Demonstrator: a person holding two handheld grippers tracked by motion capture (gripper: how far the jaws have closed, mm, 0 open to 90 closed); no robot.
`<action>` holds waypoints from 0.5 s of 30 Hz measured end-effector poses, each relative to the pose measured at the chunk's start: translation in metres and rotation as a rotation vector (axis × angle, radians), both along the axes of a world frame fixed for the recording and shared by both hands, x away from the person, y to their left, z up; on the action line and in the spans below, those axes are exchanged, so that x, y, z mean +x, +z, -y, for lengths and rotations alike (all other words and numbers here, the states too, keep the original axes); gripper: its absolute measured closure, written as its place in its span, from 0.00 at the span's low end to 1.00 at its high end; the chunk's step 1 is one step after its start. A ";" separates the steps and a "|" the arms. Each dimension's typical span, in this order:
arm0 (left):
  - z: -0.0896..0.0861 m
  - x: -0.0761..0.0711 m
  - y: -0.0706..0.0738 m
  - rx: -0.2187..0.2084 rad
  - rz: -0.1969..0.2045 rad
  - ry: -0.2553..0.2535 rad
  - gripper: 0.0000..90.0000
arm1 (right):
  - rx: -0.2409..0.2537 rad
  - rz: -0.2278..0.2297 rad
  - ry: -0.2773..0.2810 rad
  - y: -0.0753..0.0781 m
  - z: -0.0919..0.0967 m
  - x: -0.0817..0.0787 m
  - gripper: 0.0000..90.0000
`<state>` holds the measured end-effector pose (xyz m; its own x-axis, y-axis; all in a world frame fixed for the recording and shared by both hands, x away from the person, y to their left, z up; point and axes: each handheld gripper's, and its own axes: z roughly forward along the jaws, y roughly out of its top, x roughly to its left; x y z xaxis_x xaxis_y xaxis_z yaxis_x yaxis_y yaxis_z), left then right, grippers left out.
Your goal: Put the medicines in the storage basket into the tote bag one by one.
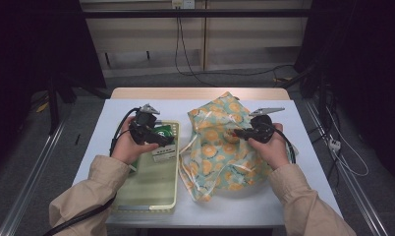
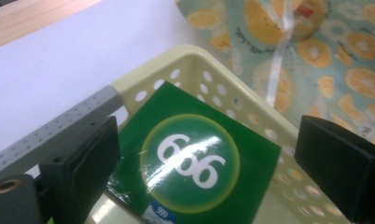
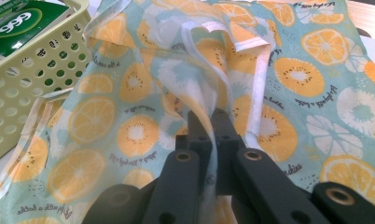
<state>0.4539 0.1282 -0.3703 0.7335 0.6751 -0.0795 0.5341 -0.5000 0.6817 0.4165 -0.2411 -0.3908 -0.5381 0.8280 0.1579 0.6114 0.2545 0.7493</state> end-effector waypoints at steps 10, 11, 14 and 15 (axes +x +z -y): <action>0.013 0.006 -0.013 0.034 0.014 0.063 0.08 | -0.001 -0.002 0.006 -0.001 -0.002 0.000 0.99; 0.013 0.007 -0.015 0.040 0.019 0.063 0.07 | -0.001 0.003 0.008 -0.001 -0.001 0.000 0.99; 0.014 0.007 -0.016 0.047 0.030 0.069 0.07 | 0.002 0.004 0.006 -0.001 -0.001 0.000 0.99; 0.015 0.007 -0.016 0.045 0.029 0.071 0.06 | 0.003 0.004 0.004 -0.001 -0.001 0.000 0.99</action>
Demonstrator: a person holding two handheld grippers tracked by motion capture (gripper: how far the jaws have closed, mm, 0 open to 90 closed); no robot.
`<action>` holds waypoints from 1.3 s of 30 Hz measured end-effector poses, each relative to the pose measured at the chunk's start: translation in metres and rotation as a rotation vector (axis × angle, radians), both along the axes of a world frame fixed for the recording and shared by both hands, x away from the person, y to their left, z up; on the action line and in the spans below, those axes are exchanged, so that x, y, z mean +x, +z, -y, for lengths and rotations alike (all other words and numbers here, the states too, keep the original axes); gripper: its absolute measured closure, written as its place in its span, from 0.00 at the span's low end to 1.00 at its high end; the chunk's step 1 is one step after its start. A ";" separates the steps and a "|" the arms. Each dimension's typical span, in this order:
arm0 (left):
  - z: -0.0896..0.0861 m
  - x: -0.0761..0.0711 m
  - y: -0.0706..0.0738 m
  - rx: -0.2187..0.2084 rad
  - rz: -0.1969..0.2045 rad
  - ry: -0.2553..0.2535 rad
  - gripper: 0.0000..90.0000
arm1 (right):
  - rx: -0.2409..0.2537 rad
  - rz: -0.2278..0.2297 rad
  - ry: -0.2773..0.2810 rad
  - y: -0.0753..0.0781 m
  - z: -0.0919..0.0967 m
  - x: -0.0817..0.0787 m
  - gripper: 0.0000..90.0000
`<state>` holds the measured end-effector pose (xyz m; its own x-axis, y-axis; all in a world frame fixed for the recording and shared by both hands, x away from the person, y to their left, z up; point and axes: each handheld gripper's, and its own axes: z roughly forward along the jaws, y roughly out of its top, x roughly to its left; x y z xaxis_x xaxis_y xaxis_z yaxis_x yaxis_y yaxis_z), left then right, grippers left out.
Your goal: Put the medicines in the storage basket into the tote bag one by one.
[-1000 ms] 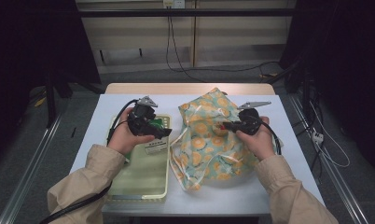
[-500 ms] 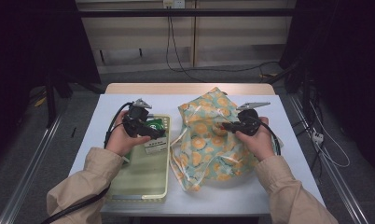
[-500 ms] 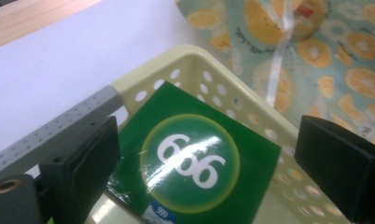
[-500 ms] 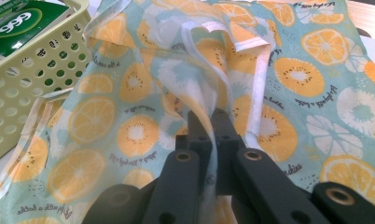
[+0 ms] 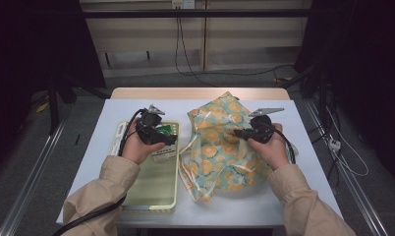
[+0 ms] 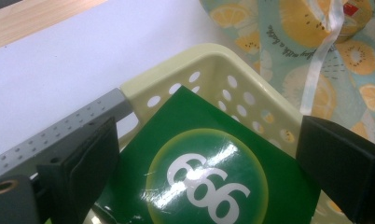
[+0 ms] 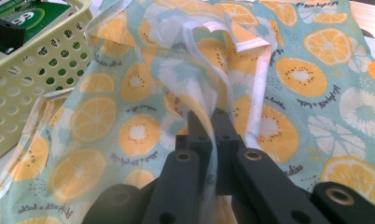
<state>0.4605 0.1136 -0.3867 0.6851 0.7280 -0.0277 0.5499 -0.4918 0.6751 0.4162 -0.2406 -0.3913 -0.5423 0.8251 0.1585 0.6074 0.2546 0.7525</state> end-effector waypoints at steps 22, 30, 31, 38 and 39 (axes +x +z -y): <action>-0.024 -0.018 0.005 0.052 -0.017 -0.003 0.08 | -0.008 0.005 -0.031 0.001 0.010 0.000 0.99; -0.030 -0.022 0.004 0.049 -0.031 0.002 0.07 | -0.012 0.013 -0.052 0.006 0.016 0.003 0.99; -0.031 -0.022 0.004 0.047 -0.033 0.002 0.07 | -0.010 0.014 -0.054 0.007 0.016 0.003 0.99; -0.029 -0.024 0.003 0.065 -0.024 0.000 0.05 | -0.015 0.013 -0.041 0.008 0.012 0.004 0.99; -0.027 -0.025 0.002 0.075 -0.018 -0.003 0.04 | -0.016 0.012 -0.039 0.007 0.012 0.004 0.99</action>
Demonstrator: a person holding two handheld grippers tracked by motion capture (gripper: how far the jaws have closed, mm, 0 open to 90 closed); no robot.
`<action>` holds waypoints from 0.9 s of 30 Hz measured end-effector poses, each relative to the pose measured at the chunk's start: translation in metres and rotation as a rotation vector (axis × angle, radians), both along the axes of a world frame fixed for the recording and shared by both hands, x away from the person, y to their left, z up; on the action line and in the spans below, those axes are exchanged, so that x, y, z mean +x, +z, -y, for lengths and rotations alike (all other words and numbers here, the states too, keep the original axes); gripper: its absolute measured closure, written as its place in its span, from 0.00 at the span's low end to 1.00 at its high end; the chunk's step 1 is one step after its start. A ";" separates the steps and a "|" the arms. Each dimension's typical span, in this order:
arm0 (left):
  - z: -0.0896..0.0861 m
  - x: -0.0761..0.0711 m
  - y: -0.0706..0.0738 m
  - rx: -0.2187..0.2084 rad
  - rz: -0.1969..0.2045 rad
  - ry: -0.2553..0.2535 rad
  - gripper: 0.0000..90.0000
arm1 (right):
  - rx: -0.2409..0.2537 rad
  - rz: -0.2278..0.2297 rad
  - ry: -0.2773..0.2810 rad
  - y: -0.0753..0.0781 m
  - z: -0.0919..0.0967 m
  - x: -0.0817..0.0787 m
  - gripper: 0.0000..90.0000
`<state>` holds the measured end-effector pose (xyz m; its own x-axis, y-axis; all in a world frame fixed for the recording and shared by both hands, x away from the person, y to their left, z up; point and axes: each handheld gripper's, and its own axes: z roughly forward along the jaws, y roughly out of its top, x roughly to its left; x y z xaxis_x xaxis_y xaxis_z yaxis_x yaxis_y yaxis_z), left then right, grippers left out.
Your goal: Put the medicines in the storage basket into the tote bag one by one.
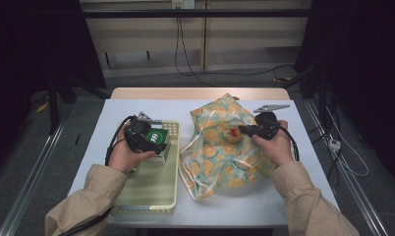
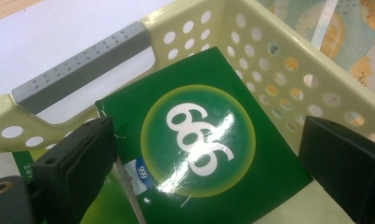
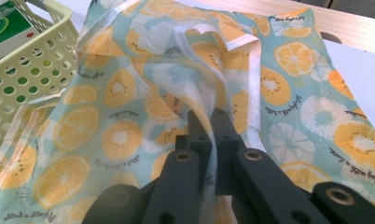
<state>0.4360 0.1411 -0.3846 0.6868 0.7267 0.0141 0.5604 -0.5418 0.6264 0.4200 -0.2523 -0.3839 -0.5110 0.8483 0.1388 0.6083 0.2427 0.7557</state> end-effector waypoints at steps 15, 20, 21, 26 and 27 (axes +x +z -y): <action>0.003 0.003 -0.003 -0.007 -0.024 0.055 0.03 | 0.007 -0.002 0.007 -0.002 -0.002 0.000 0.99; 0.005 0.004 -0.012 0.004 -0.061 0.075 0.00 | 0.010 -0.004 0.006 -0.004 -0.001 0.000 0.99; 0.006 0.004 -0.014 0.007 -0.075 0.066 0.02 | 0.009 -0.005 0.008 -0.004 -0.001 -0.001 0.99; 0.009 0.003 -0.021 0.016 -0.132 0.065 0.11 | 0.010 -0.011 0.009 -0.007 -0.001 -0.001 0.99; 0.009 0.003 -0.021 0.003 -0.132 0.086 0.14 | 0.011 -0.012 0.008 -0.008 -0.001 -0.001 0.99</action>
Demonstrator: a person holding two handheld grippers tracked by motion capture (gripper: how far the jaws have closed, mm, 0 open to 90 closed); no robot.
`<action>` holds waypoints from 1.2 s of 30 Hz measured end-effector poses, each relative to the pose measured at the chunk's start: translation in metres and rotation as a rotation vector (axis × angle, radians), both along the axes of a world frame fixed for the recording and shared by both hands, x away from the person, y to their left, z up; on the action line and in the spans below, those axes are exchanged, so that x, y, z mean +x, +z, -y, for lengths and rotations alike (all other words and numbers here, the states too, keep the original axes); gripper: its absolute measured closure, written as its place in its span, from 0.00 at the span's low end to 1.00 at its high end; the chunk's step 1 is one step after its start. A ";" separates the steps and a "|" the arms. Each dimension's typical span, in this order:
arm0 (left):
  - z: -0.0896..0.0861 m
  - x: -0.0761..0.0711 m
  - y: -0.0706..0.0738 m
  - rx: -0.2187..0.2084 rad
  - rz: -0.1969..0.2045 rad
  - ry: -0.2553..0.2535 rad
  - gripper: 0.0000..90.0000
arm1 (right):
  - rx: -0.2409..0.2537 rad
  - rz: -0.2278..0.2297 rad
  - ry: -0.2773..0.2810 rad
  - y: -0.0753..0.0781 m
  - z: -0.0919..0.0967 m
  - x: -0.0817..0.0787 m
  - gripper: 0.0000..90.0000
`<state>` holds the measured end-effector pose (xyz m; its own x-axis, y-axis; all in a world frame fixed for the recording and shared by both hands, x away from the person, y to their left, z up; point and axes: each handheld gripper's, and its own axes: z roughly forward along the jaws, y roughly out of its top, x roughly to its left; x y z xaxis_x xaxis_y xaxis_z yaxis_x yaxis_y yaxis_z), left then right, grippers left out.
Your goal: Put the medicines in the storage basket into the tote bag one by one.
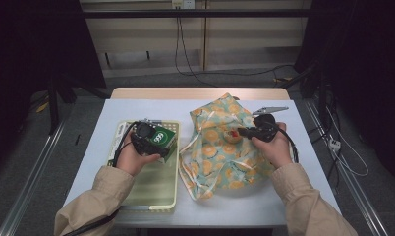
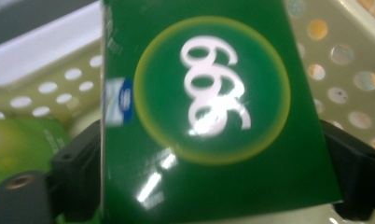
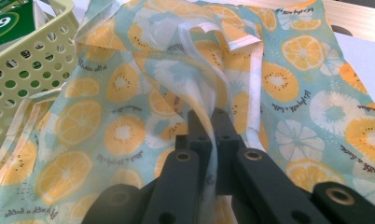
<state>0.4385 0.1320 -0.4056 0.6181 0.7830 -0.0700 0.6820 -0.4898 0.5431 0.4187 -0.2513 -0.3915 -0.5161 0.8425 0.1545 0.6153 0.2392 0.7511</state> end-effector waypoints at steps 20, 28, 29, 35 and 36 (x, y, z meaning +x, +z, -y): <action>-0.019 -0.001 0.064 -0.123 0.015 -0.012 0.18 | 0.012 0.006 -0.007 0.002 0.002 -0.001 0.99; 0.003 -0.010 0.106 -0.165 0.055 -0.134 0.18 | 0.029 0.000 -0.009 0.001 0.003 0.001 0.99; 0.008 -0.011 0.109 -0.175 0.054 -0.149 0.18 | 0.038 0.000 -0.008 0.001 0.003 0.001 0.99; 0.042 -0.019 0.116 -0.202 0.055 -0.241 0.18 | 0.027 0.002 -0.007 0.003 0.003 0.001 0.99; 0.048 -0.020 0.116 -0.202 0.051 -0.260 0.18 | 0.028 0.001 -0.008 0.003 0.003 0.001 0.99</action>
